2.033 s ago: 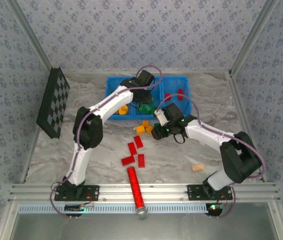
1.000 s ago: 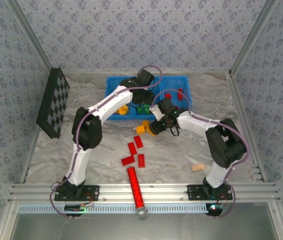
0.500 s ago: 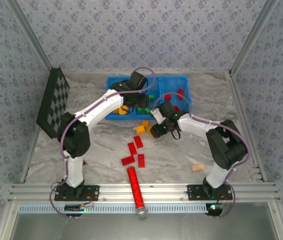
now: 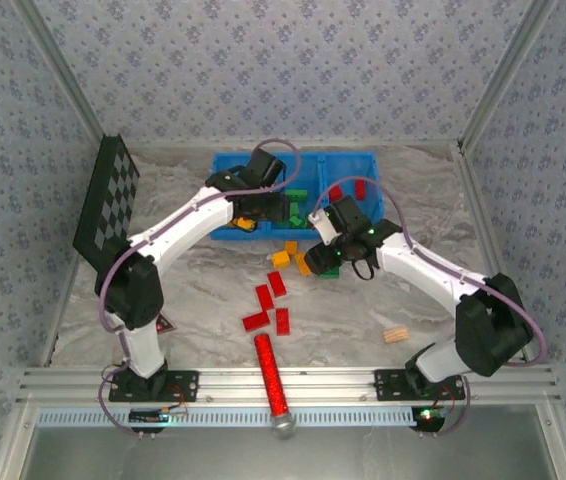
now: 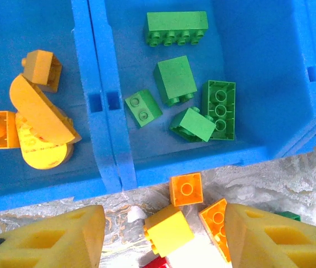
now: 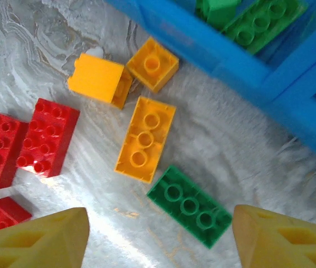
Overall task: Sort the legos into containers by color
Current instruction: Pick up the lego from the center of the table.
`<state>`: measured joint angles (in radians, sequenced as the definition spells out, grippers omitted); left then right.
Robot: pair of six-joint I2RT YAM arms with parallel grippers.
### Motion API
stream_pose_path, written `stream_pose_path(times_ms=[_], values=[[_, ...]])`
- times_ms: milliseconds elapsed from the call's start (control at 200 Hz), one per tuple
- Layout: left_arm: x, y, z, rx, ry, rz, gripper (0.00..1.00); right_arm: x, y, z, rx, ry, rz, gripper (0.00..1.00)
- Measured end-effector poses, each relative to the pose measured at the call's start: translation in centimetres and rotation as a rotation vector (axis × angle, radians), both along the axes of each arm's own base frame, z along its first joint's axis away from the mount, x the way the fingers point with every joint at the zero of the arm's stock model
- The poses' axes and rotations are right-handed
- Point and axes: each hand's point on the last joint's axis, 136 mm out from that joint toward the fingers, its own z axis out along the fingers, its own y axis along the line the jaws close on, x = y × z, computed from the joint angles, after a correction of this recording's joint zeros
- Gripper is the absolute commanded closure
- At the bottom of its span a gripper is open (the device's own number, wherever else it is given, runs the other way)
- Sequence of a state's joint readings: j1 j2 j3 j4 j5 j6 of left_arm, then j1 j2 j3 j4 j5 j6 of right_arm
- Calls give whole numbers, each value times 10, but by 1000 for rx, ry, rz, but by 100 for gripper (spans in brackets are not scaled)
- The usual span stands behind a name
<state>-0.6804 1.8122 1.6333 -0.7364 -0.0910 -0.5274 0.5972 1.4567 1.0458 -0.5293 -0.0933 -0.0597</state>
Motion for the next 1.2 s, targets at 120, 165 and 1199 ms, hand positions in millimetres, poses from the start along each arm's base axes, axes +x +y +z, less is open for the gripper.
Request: stream_pose_path(times_ms=[120,165,1199], values=[[-7,6,-1,3,4,0,41,4,-2,-8,-75,6,75,21],[-10,8,-2,4,6,0,41,3,-4,-16,-112,11,104,20],[-59,81,34,-1,-10,91,38,0,-12,-104,-373,111,554,65]])
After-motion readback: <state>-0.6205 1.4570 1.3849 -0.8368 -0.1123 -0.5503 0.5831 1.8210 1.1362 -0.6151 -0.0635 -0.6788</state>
